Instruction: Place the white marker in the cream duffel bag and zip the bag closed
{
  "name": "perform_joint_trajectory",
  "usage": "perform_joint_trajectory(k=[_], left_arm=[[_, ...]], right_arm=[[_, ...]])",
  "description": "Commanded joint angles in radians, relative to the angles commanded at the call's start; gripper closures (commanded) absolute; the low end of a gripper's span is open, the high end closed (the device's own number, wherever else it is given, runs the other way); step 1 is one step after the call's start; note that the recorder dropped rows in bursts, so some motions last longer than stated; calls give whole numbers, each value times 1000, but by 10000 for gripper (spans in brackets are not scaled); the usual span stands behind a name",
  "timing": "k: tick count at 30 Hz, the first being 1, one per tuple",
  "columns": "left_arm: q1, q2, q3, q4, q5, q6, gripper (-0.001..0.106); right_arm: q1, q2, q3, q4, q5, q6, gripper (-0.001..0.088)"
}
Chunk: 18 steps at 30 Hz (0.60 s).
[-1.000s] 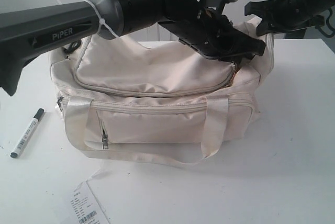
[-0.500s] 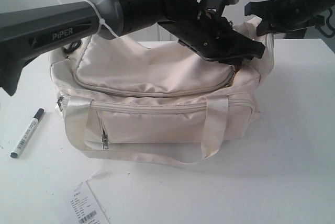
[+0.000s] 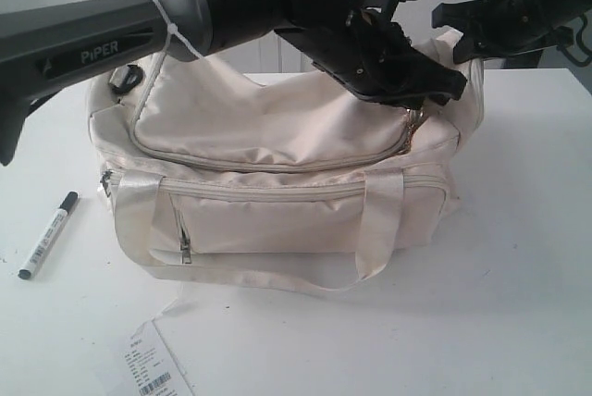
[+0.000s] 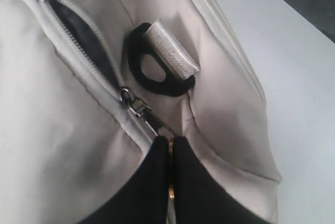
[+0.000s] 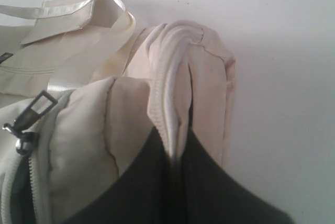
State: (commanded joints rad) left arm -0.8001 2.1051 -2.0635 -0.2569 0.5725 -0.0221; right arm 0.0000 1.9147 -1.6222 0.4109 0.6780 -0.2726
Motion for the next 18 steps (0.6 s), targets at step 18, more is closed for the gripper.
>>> perform_joint_trajectory(k=[18], left_arm=[[0, -15, -2, 4, 94, 3, 1053]], right_arm=[[0, 0, 0, 0, 0, 0, 868]])
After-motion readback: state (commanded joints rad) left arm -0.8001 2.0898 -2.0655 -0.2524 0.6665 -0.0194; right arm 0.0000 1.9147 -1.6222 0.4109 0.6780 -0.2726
